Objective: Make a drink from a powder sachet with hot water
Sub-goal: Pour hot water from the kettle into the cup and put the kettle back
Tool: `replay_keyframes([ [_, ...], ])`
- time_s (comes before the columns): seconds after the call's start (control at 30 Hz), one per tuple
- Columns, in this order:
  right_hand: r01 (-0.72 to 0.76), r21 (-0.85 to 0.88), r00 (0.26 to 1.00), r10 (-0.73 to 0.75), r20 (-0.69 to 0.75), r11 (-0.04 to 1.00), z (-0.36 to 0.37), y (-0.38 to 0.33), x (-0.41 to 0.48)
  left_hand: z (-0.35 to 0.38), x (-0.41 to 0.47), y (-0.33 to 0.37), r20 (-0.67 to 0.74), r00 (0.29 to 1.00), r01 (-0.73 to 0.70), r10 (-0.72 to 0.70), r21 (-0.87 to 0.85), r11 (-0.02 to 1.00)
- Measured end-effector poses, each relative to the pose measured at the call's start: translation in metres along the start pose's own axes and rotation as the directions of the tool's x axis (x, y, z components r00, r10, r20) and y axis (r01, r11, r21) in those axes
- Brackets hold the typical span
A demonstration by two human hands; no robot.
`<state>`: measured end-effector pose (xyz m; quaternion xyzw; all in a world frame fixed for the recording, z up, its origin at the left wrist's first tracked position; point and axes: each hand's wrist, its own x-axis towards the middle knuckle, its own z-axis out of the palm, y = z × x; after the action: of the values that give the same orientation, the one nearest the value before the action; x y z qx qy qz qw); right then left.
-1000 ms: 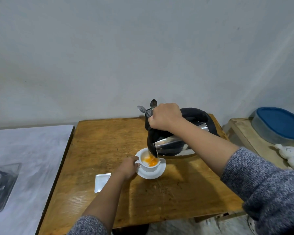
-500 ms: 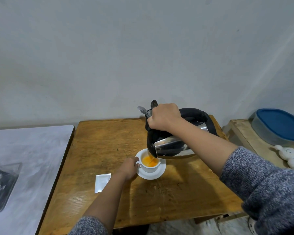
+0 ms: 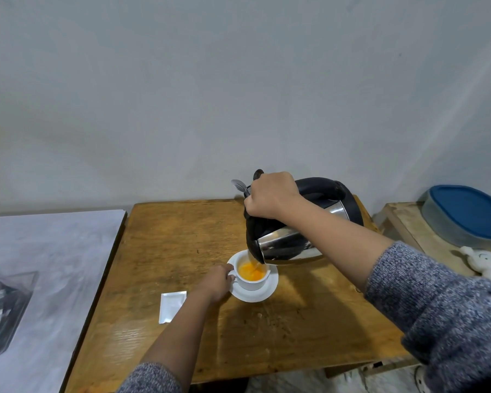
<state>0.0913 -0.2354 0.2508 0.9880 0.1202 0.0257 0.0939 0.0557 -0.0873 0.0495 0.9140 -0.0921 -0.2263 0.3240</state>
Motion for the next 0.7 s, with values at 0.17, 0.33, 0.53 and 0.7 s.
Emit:
replay_keyframes([
  [0.17,0.024,-0.050,1.000,-0.023,0.003,0.998,0.001,-0.005,0.004,0.000,0.000,0.000,0.006,1.000,0.006,-0.006,0.010,1.000],
  [0.33,0.042,-0.106,0.999,-0.042,0.007,0.993,-0.001,-0.011,0.005,-0.001,0.000,0.001,0.013,1.000,0.006,-0.007,0.015,1.000],
  [0.53,0.065,-0.143,0.998,-0.063,0.021,0.988,-0.002,-0.016,0.007,0.000,0.001,0.001,0.006,1.000,-0.006,0.006,0.021,1.000],
  [0.7,0.067,-0.134,0.998,-0.064,0.021,0.989,-0.001,-0.018,0.009,0.000,0.001,0.002,0.011,1.000,0.005,-0.005,0.019,1.000],
])
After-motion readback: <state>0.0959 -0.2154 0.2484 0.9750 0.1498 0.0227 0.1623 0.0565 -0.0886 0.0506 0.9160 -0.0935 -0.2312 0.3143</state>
